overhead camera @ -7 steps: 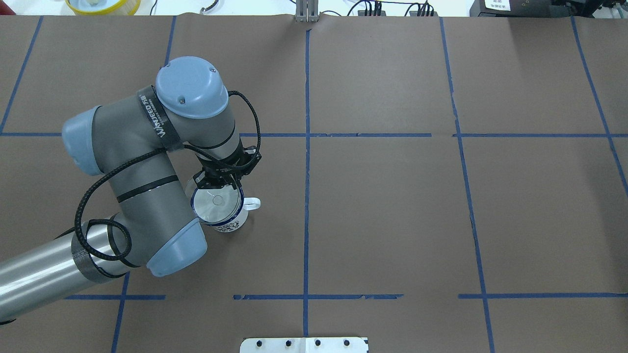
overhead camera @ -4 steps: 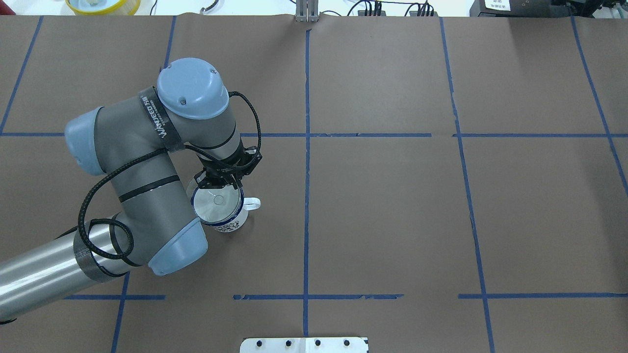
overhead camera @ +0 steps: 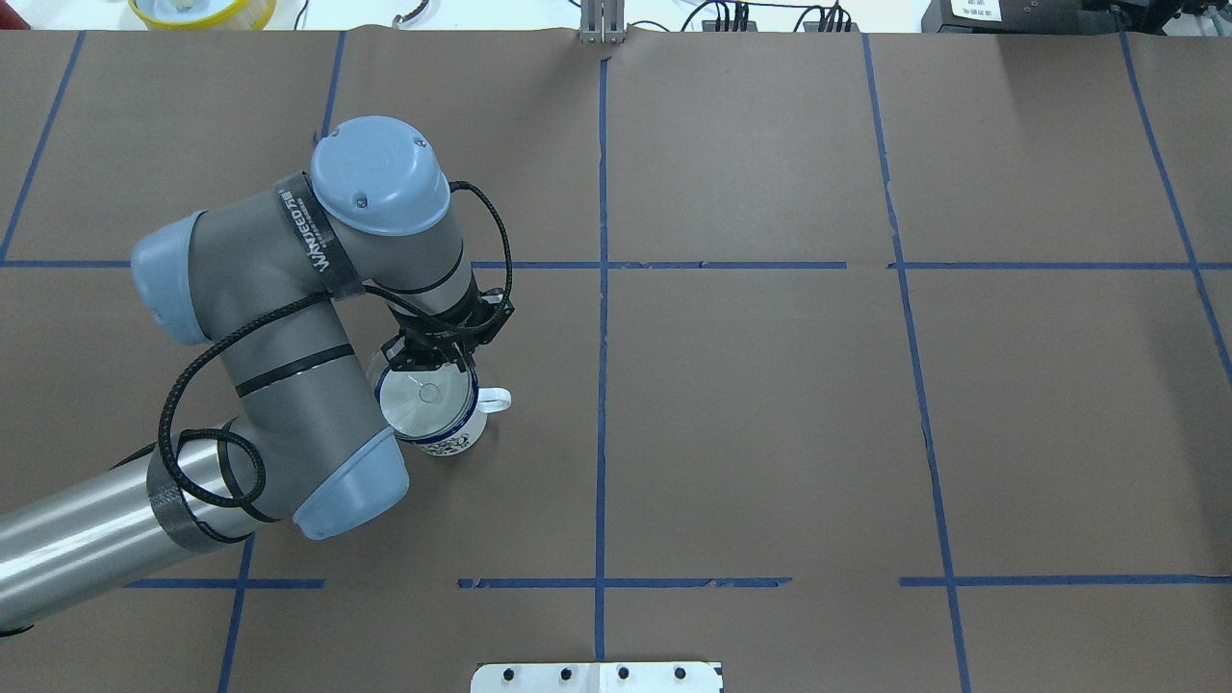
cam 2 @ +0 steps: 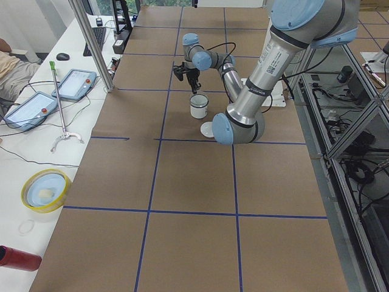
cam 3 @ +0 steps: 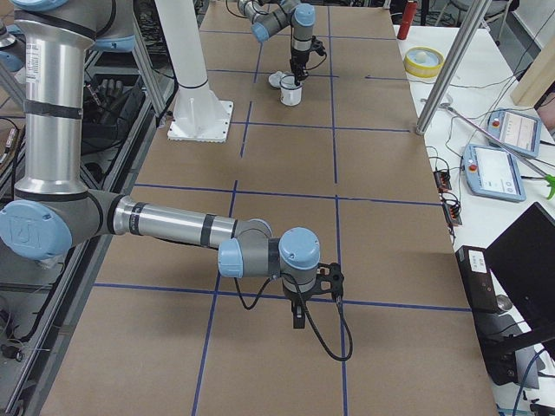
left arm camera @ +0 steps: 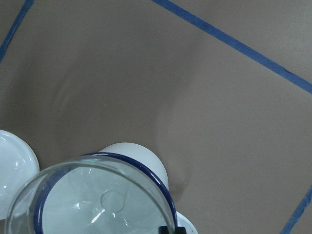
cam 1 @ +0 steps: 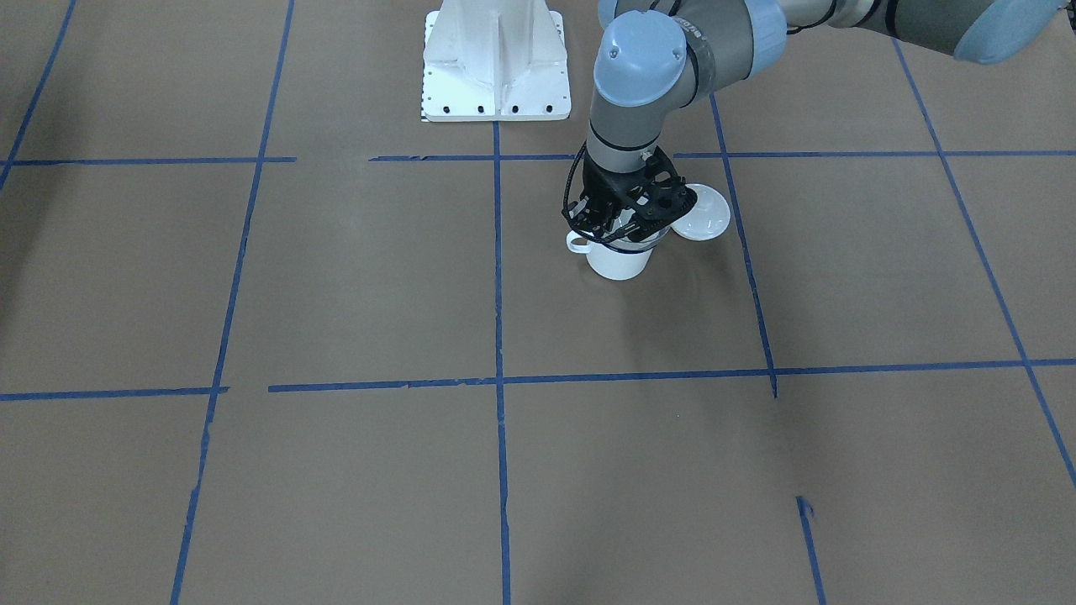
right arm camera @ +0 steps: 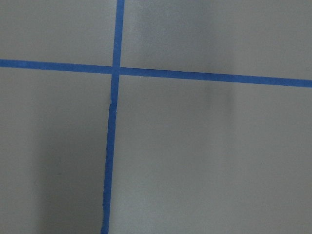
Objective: Place funnel on cup
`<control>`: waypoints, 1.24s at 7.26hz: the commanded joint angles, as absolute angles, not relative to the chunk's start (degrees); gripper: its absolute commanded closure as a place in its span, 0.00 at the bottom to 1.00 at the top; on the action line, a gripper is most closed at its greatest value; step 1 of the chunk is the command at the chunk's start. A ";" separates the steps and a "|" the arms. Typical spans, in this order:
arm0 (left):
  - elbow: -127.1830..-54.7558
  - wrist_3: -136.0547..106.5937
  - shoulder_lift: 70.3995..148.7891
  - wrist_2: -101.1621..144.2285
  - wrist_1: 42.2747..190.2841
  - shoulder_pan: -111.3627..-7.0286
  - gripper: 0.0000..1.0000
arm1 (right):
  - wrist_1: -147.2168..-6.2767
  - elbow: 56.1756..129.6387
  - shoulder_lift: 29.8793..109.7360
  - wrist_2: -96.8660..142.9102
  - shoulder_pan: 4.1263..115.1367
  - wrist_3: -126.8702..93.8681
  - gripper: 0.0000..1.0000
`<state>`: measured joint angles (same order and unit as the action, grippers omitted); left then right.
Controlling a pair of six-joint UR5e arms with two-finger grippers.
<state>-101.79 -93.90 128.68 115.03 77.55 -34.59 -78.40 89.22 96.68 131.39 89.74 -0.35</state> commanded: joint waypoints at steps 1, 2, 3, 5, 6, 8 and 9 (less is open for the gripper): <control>-101.43 -93.95 128.76 115.05 77.70 -34.54 0.00 | -78.40 89.30 96.68 131.40 89.74 -0.35 0.00; -101.69 -93.87 128.76 114.96 77.70 -34.54 0.00 | -78.40 89.21 96.68 131.31 89.74 -0.35 0.00; -102.39 -92.65 128.67 114.87 77.70 -34.80 0.00 | -78.40 89.21 96.68 131.40 89.74 -0.35 0.00; -106.14 -80.13 126.41 115.66 77.69 -40.48 0.00 | -78.40 89.21 96.68 131.40 89.74 -0.35 0.00; -110.00 -73.11 123.08 115.75 78.83 -44.26 0.00 | -78.40 89.21 96.68 131.40 89.74 -0.35 0.00; -110.74 -58.01 113.53 122.12 85.30 -56.01 0.00 | -78.40 89.21 96.68 131.31 89.74 -0.35 0.00; -110.13 -48.00 106.16 124.78 89.43 -62.51 0.00 | -78.40 89.21 96.68 131.40 89.74 -0.35 0.00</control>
